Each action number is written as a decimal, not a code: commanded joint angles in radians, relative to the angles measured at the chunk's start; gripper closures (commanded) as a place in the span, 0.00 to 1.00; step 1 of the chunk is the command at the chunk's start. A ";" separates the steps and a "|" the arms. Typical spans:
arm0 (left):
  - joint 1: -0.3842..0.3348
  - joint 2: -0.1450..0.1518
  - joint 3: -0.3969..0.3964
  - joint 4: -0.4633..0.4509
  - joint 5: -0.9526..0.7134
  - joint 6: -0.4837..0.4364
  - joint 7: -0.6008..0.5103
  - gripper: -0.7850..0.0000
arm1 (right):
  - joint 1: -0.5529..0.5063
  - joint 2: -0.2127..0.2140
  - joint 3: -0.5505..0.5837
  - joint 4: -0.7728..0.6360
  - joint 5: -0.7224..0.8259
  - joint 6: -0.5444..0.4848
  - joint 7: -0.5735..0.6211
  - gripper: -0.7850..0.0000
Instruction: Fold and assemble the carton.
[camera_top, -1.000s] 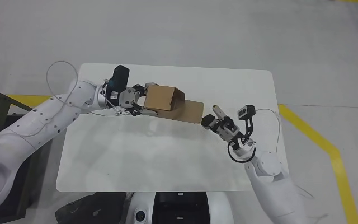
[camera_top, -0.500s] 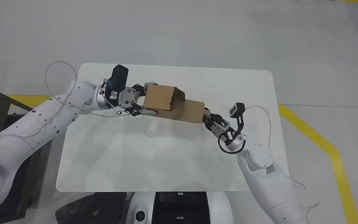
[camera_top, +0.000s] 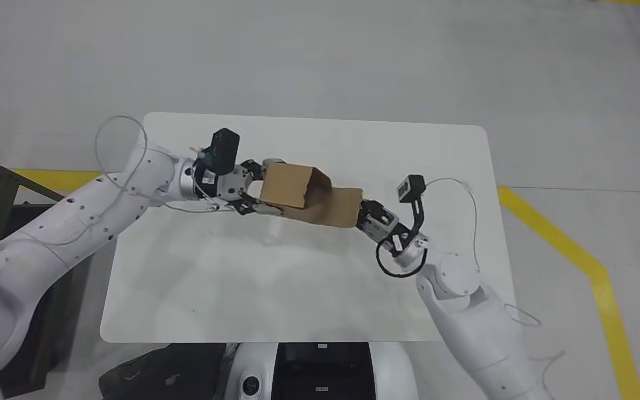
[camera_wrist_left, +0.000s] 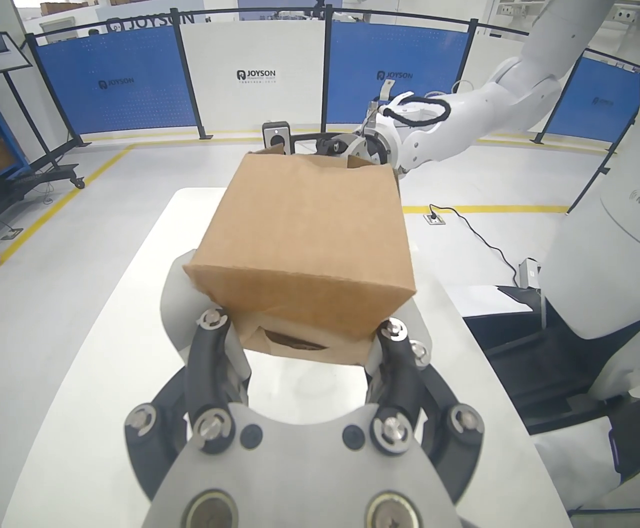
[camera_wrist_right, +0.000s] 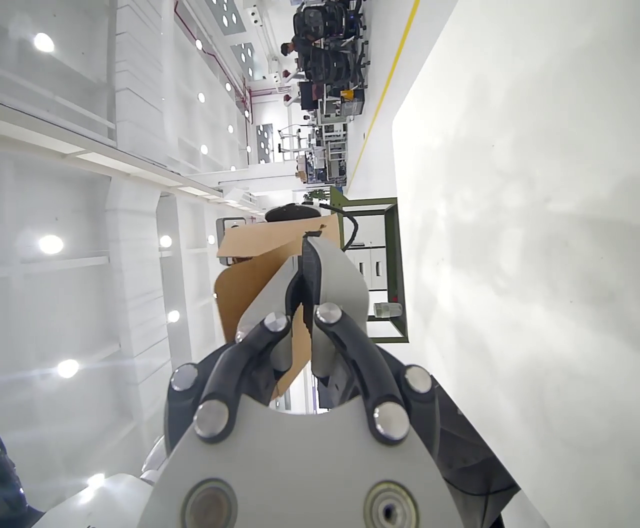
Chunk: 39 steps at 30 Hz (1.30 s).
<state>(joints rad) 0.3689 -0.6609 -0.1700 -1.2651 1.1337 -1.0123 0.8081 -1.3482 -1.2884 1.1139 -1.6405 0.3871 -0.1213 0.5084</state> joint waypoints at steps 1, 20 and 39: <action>0.000 -0.005 0.000 0.003 0.011 0.000 0.000 0.54 | 0.013 -0.002 -0.014 -0.005 -0.022 0.018 -0.007 1.00; -0.007 -0.010 0.000 0.039 0.010 0.000 0.000 0.55 | -0.040 0.003 0.051 -0.020 -0.030 0.033 -0.114 0.49; -0.009 -0.009 0.000 0.063 0.059 0.000 0.000 0.55 | -0.146 0.032 0.142 -0.255 -0.321 -0.147 -0.079 0.49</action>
<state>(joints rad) 0.3603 -0.6694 -0.1700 -1.2041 1.1880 -1.0123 0.8080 -1.4978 -1.2570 1.2598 -1.8932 0.0820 -0.2597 0.4198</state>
